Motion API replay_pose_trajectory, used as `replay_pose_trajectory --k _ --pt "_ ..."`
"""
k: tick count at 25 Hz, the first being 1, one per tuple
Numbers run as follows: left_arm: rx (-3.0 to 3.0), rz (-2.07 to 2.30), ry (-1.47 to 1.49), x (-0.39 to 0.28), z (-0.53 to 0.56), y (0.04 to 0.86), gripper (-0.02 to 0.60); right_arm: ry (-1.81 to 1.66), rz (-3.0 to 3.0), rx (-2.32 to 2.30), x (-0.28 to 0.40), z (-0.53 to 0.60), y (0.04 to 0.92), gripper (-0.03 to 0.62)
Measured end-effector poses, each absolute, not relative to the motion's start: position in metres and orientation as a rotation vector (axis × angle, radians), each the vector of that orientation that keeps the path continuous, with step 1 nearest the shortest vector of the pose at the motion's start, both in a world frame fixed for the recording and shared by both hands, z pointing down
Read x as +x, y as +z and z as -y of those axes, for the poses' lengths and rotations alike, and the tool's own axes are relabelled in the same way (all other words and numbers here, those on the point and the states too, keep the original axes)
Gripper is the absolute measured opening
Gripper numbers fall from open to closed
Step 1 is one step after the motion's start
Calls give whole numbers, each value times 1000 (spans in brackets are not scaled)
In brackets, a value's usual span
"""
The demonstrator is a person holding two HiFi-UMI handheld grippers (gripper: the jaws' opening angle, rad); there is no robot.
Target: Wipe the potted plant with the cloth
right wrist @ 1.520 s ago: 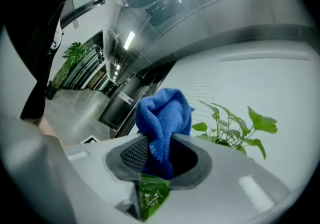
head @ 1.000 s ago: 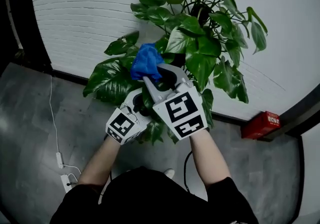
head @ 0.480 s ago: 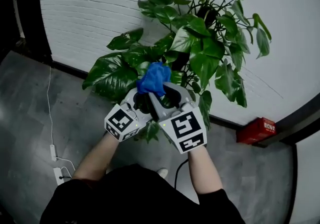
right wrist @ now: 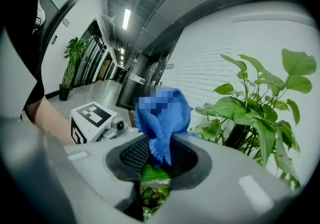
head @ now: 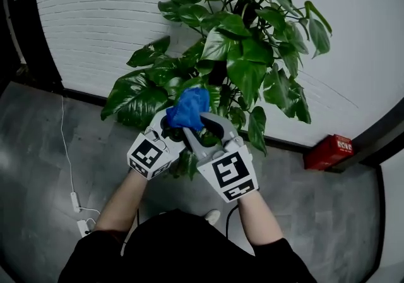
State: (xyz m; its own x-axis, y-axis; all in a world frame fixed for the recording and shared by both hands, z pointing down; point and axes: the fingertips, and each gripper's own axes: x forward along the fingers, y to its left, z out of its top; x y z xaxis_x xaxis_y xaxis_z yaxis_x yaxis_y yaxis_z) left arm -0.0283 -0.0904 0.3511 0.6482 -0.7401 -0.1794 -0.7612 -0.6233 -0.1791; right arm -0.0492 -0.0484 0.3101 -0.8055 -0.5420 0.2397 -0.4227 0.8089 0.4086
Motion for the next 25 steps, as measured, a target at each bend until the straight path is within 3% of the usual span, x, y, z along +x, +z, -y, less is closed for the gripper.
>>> replay_pose_trajectory --k 25 --pt "-2647 -1350 48 -21 70 384 291 -386 2749 717 -3 8 341 103"
